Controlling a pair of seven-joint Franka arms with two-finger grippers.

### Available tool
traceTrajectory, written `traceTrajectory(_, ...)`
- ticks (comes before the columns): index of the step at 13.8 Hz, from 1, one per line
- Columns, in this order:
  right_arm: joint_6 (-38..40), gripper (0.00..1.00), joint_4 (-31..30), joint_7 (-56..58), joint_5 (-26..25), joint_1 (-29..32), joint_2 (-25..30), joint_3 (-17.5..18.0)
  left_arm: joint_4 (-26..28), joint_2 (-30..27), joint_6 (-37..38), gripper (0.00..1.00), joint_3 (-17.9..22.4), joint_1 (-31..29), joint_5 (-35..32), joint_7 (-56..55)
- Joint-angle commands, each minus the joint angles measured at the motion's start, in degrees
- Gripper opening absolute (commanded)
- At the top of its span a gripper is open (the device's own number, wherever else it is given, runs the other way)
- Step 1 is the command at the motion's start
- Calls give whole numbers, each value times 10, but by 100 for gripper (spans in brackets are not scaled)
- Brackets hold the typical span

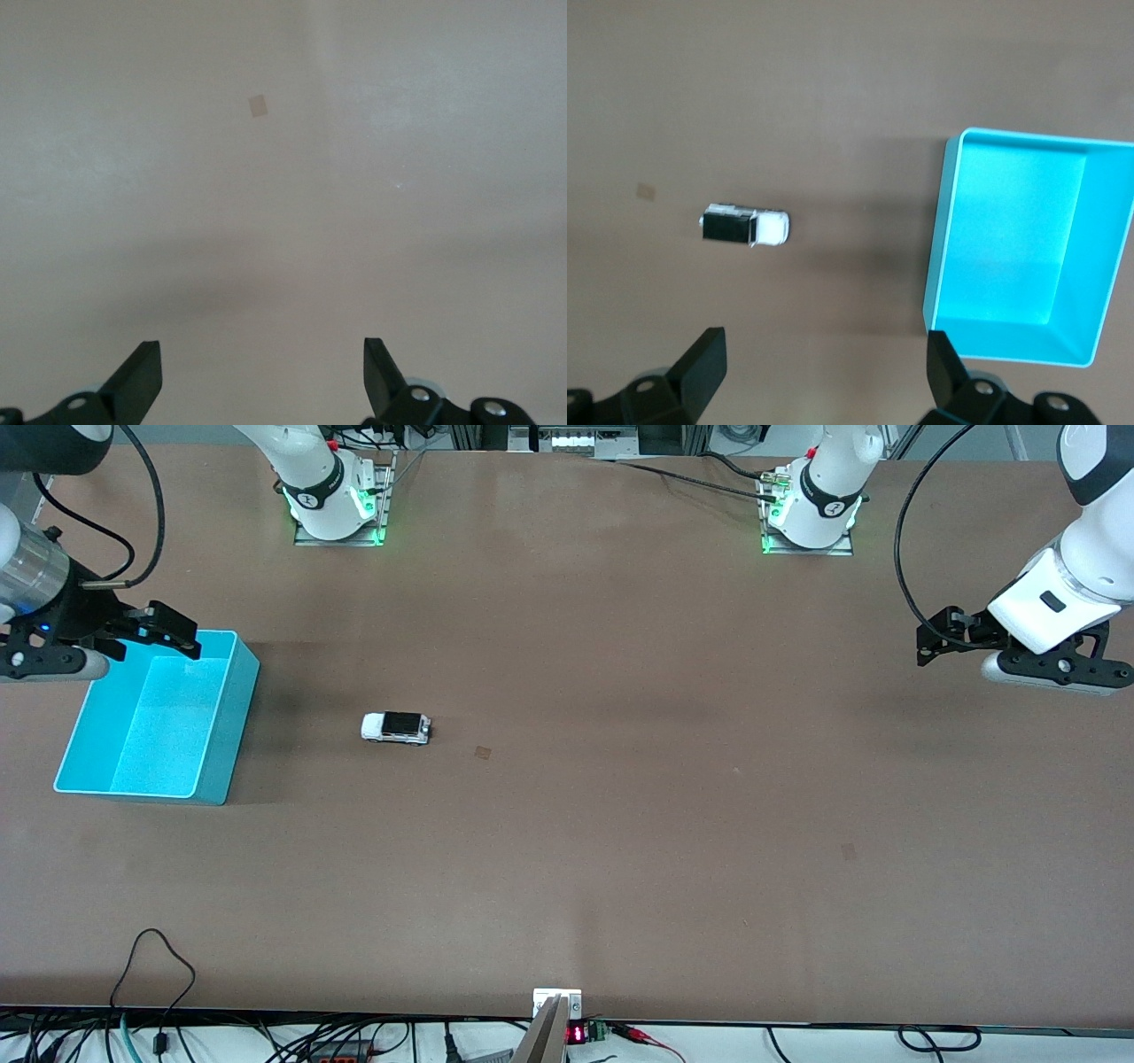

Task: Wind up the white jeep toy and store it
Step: 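Reach the right gripper down to the rolled jeep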

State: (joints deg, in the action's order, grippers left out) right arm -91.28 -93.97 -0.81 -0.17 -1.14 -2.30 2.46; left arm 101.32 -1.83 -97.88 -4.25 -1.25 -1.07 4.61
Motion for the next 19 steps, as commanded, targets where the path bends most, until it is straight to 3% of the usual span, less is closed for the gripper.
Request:
traceTrajectory(1, 24, 100, 1, 56, -2, -10, -27, 3, -30, 6, 17, 100, 2, 0, -4, 11)
traceTrajectory(8, 3, 100, -37, 365, -4, -47, -61, 3, -33, 2, 29, 100, -1, 2, -6, 10)
traceTrajectory(14, -219, 100, -181, 595, -4, -89, -60, 3, -32, 2, 27, 100, -4, 2, -9, 2)
traceTrajectory(19, -414, 100, -305, 658, -4, -132, -71, 3, -33, 2, 33, 100, -2, -5, -9, 0)
